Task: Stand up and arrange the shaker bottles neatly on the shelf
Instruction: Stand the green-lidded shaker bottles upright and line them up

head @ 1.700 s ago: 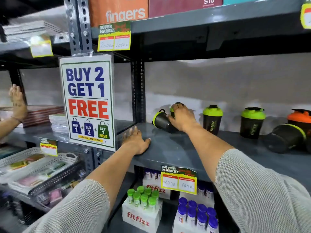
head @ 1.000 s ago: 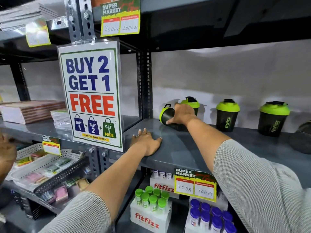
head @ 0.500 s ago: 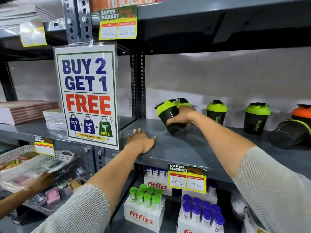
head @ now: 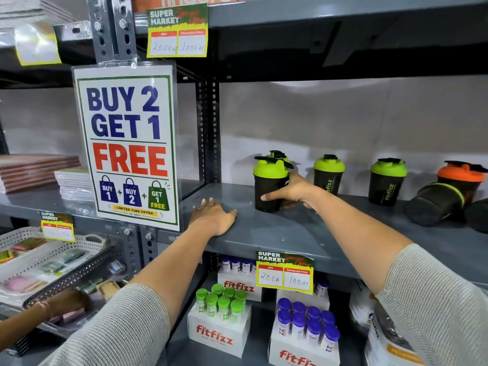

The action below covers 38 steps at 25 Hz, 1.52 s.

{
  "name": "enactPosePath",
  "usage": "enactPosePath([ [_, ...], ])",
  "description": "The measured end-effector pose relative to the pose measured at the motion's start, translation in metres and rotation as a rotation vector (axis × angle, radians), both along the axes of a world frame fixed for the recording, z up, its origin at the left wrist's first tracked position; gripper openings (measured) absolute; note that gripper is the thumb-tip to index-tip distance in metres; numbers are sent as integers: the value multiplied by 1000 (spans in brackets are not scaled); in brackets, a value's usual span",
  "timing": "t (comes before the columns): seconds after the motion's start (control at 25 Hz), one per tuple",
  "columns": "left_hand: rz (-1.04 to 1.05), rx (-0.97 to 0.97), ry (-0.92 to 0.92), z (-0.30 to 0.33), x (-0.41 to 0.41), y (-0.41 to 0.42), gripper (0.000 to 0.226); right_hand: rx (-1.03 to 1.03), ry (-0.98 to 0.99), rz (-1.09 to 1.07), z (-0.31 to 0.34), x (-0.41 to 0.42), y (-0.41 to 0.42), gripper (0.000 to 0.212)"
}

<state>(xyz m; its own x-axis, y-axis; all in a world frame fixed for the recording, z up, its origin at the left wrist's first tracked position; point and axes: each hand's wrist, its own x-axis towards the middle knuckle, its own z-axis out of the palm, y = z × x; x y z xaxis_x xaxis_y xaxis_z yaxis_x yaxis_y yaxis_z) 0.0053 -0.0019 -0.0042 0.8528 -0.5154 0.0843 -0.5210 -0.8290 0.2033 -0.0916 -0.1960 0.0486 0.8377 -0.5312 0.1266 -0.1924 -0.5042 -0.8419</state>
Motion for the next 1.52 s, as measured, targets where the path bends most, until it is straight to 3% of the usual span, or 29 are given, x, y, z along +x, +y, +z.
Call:
enactPosePath([
  [0.12,5,1,-8,-1,1,-1,76,-29,190,53,20,-17,-4,63],
  [0.24,1,2,-2,-1,1,-1,75,-112,365,-21,62,-34,-11,117],
  [0.32,-11,-6,7,-1,1,-1,75,-170,328,-39,85,-36,-2,123],
  [0.44,-4,-8,18,0,1,-1,75,-445,302,-111,101,-18,28,123],
  [0.56,2,7,16,1,1,-1,76,-758,477,-248,93,13,48,137],
  [0.68,0,-4,19,1,2,0,77,-962,667,-267,79,32,56,121],
  [0.8,5,-11,24,2,0,0,77,-1118,635,-248,79,33,55,88],
  [0.92,1,-20,27,2,-2,1,76,-968,590,-146,86,28,41,71],
  [1.04,3,-26,23,1,-2,1,76,-742,456,19,94,23,22,80],
  [1.28,2,-24,11,3,-3,1,75,-889,397,219,96,21,-2,79],
  [1.52,3,-29,16,3,-3,2,75,-851,416,312,91,24,-6,79],
])
